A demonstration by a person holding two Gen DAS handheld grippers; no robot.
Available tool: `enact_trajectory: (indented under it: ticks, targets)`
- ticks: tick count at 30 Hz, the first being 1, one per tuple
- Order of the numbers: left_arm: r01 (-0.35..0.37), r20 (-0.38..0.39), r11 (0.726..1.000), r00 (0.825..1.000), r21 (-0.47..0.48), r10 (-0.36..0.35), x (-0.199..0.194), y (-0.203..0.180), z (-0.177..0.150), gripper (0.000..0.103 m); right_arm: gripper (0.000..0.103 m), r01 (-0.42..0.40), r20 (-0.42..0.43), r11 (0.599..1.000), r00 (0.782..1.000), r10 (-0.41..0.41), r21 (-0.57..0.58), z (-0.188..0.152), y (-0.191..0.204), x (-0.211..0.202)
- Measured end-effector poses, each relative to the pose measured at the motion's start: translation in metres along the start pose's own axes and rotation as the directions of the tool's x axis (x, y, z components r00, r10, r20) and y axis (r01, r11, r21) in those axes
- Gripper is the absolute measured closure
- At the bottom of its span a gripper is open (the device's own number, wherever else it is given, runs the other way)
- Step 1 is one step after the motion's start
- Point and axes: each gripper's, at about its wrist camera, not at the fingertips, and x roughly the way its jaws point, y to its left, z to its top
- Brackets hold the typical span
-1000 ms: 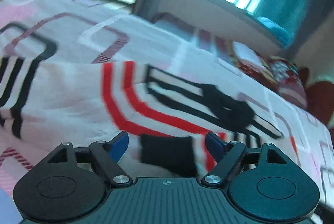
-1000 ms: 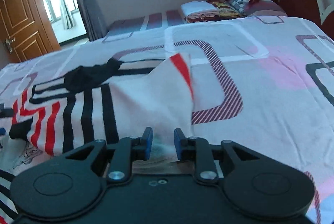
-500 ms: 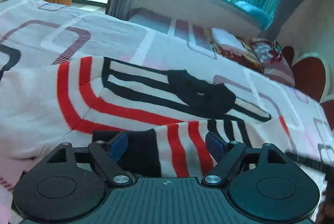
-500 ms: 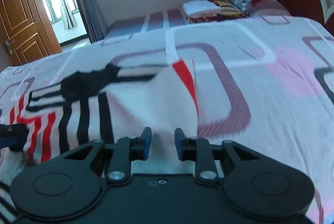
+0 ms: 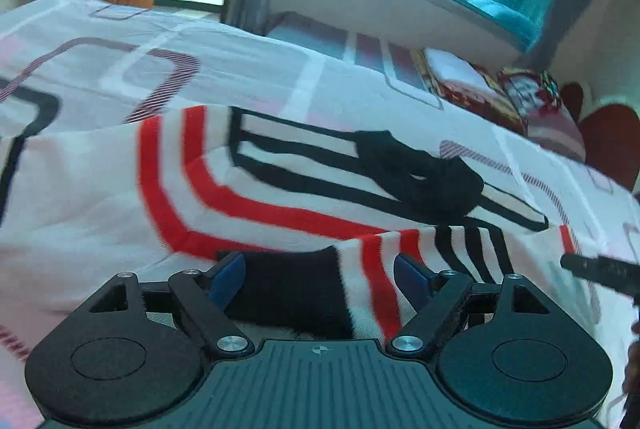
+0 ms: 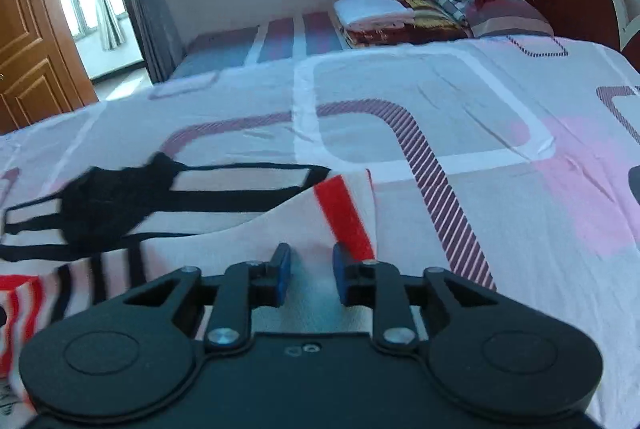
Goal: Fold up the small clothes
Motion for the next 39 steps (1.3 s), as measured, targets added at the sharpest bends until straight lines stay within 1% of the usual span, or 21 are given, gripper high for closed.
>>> enact_trajectory:
  ticks: [2,5,6,8,11,13,18,21,23,26,28,29,32,33,34,35,36,38,39]
  targets:
    - [-0.021,-0.022,1.000,1.000,-0.023,0.020,-0.010,0.013,-0.004,0.022,0.074,-0.052,0.018,0.999,0.998,0.052,-0.006,-0.007,0.007,-0.019]
    - [-0.067,-0.035,0.996,0.997,-0.051,0.066,-0.025,0.037,-0.010,0.020,0.073,-0.104,0.018,0.992,0.994,0.105,-0.073,-0.027,0.029,-0.042]
    - [-0.090,-0.038,0.994,0.995,-0.063,0.087,-0.031,0.047,-0.012,0.013,0.073,-0.121,0.012,0.989,0.992,0.123,-0.087,-0.031,0.036,-0.047]
    - [-0.133,-0.029,0.987,0.991,-0.094,0.131,-0.043,0.067,-0.016,0.007,0.073,-0.167,-0.003,0.981,0.986,0.167,-0.099,-0.041,0.051,-0.056]
    - [-0.179,-0.015,0.975,0.984,-0.130,0.178,-0.059,0.096,-0.020,0.007,0.071,-0.216,-0.022,0.969,0.976,0.215,-0.122,-0.052,0.076,-0.064]
    - [-0.206,-0.020,0.962,0.978,-0.179,0.206,-0.068,0.119,-0.021,0.007,0.071,-0.251,-0.043,0.959,0.968,0.248,-0.133,-0.057,0.094,-0.067]
    - [-0.241,-0.014,0.912,0.968,-0.333,0.251,-0.088,0.180,-0.027,0.007,0.070,-0.313,-0.070,0.933,0.950,0.305,-0.178,-0.069,0.140,-0.073]
    - [-0.241,-0.008,0.875,0.965,-0.421,0.262,-0.094,0.217,-0.028,0.007,0.069,-0.342,-0.083,0.917,0.939,0.332,-0.203,-0.073,0.167,-0.070]
    - [-0.241,-0.004,0.844,0.962,-0.480,0.272,-0.098,0.241,-0.030,0.008,0.068,-0.361,-0.091,0.907,0.933,0.349,-0.217,-0.076,0.184,-0.071]
    - [-0.233,0.001,0.788,0.959,-0.570,0.285,-0.098,0.276,-0.029,0.008,0.067,-0.371,-0.098,0.895,0.929,0.358,-0.248,-0.081,0.207,-0.070]
    - [-0.209,0.012,0.759,0.961,-0.617,0.275,-0.097,0.295,-0.029,0.008,0.067,-0.372,-0.099,0.888,0.928,0.359,-0.271,-0.082,0.224,-0.067]
    - [-0.194,0.023,0.753,0.963,-0.629,0.268,-0.095,0.301,-0.027,0.008,0.066,-0.369,-0.098,0.885,0.929,0.356,-0.283,-0.083,0.231,-0.065]
    - [-0.167,0.055,0.750,0.964,-0.640,0.261,-0.086,0.317,-0.018,0.008,0.066,-0.348,-0.084,0.885,0.937,0.339,-0.308,-0.082,0.247,-0.060]
    - [-0.154,0.067,0.744,0.964,-0.650,0.258,-0.083,0.322,-0.016,0.014,0.066,-0.334,-0.075,0.889,0.942,0.327,-0.313,-0.081,0.250,-0.058]
    - [-0.150,0.079,0.737,0.961,-0.659,0.267,-0.080,0.325,-0.013,0.023,0.066,-0.322,-0.066,0.893,0.946,0.317,-0.315,-0.081,0.253,-0.056]
    - [-0.150,0.081,0.731,0.960,-0.665,0.270,-0.078,0.329,-0.011,0.046,0.066,-0.308,-0.055,0.898,0.950,0.307,-0.313,-0.079,0.255,-0.054]
    - [-0.145,0.082,0.718,0.959,-0.681,0.271,-0.076,0.335,-0.011,0.068,0.066,-0.296,-0.046,0.903,0.954,0.297,-0.313,-0.078,0.257,-0.052]
    - [-0.134,0.070,0.682,0.962,-0.719,0.263,-0.073,0.348,-0.013,0.095,0.066,-0.266,-0.035,0.909,0.962,0.269,-0.321,-0.077,0.261,-0.047]
    - [-0.122,0.072,0.674,0.965,-0.729,0.253,-0.072,0.351,-0.014,0.095,0.066,-0.251,-0.030,0.913,0.966,0.255,-0.321,-0.077,0.262,-0.044]
